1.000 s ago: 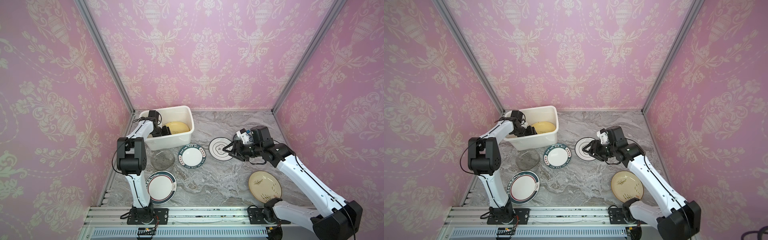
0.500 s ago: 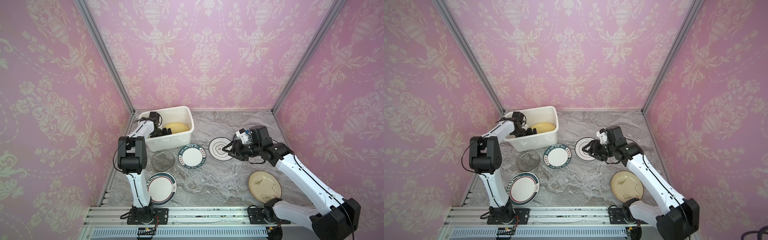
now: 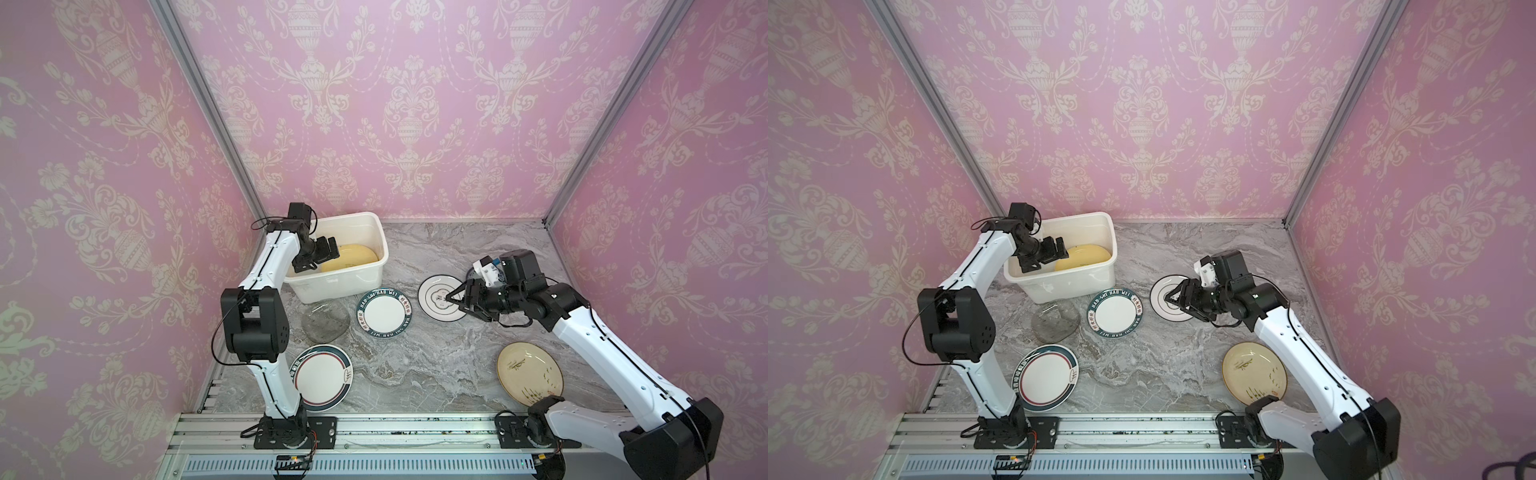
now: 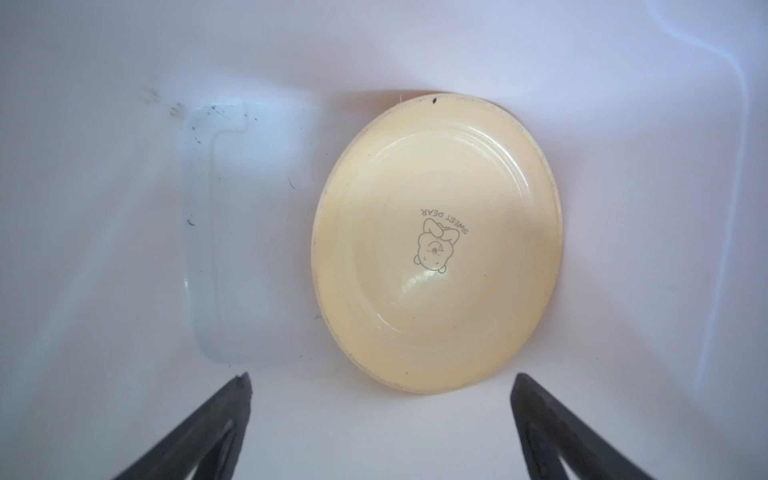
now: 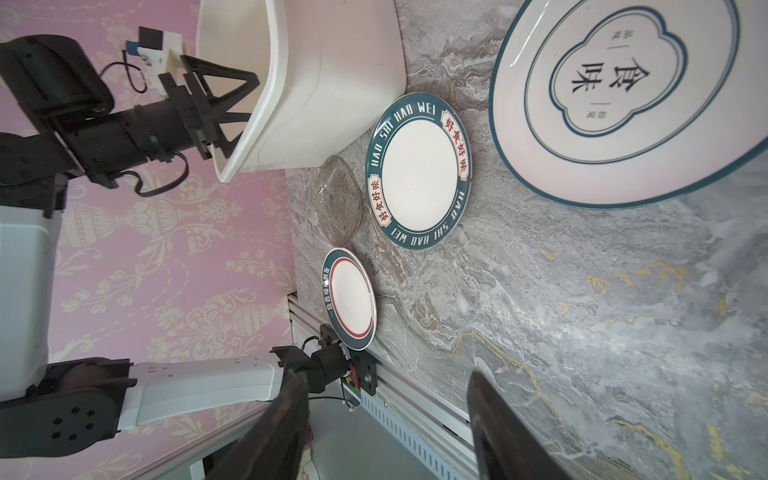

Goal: Place the plates into the plastic bin on the countertop
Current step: 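Open the left gripper and raise it out of the bin, then move both grippers to opposite rims of the red-and-green-rimmed white plate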

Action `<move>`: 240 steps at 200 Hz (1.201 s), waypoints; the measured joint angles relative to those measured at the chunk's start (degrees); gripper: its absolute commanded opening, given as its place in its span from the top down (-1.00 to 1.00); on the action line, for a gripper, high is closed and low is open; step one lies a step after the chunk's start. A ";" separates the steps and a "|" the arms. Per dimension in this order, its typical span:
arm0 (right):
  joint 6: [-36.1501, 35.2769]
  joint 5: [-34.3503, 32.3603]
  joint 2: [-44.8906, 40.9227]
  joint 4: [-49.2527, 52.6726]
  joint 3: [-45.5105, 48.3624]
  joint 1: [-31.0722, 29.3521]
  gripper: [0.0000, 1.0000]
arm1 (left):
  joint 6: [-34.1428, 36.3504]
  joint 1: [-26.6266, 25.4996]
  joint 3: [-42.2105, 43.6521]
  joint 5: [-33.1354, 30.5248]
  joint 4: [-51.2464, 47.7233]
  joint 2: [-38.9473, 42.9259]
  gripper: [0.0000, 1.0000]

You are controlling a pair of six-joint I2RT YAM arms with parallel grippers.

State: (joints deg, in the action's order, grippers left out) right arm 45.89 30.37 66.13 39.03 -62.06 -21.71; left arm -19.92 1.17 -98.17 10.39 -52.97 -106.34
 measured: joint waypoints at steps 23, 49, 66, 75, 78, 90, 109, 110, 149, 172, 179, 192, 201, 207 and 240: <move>-2.12 -1.99 0.00 3.85 -2.38 0.00 -0.30 | 0.61 0.00 -2.01 -3.63 -2.60 2.78 -0.99; -3.74 -4.02 -0.13 7.30 -5.14 0.00 -0.31 | 0.83 0.00 -2.25 -6.75 -4.83 6.03 -0.99; -3.93 -4.94 -0.57 7.89 -6.05 0.00 -0.30 | 0.83 0.00 -2.27 -7.85 -5.49 9.09 -0.99; -3.87 -5.33 -1.16 7.80 -6.05 0.00 -0.29 | 0.81 0.00 -2.27 -8.00 -5.60 11.04 -0.99; -3.76 -5.35 -1.29 7.78 -6.01 0.00 -0.29 | 0.79 0.00 -2.27 -8.02 -5.55 11.89 -0.99; -2.93 -5.35 -2.54 6.03 -4.92 0.00 -0.26 | 0.55 0.00 -1.86 -7.93 -5.35 15.26 -0.98; -0.20 -5.46 -5.27 0.81 -0.35 -1.01 -0.24 | -0.79 0.00 1.60 -7.61 -4.24 21.75 -0.99; -0.07 -5.49 -5.33 0.55 -0.15 -1.11 -0.24 | -0.94 0.00 1.97 -7.54 -4.17 22.27 -0.99; 1.27 -8.39 -3.28 -9.14 5.29 -14.51 -0.24 | -4.00 0.00 11.80 -7.02 -4.20 31.76 -0.99; -0.35 -7.65 3.23 -14.60 5.29 -21.00 -0.24 | -4.74 -0.02 17.53 -6.86 -5.20 33.57 -0.99; -0.74 -7.34 5.77 -16.37 5.29 -22.27 -0.23 | -5.03 -0.02 19.34 -6.84 -5.44 34.01 -0.99; -0.85 -7.02 10.45 -19.65 5.29 -24.24 -0.20 | -5.62 -0.15 22.88 -6.73 -5.88 35.06 -0.99; -0.63 -7.10 13.68 -22.25 5.29 -25.53 -0.19 | -6.21 -0.22 25.20 -6.64 -6.34 36.02 -0.99; 0.13 -7.10 15.82 -24.22 5.29 -26.49 -0.18 | -6.73 -0.22 26.40 -6.45 -6.58 36.65 -0.99; 7.04 -7.06 26.80 -38.80 5.62 -32.13 -0.17 | -10.38 -0.26 32.79 -3.67 -6.64 40.68 -0.99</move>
State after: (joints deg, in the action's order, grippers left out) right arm 52.93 23.31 92.92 0.23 -56.45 -53.84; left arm -30.30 0.91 -65.39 6.72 -59.61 -65.67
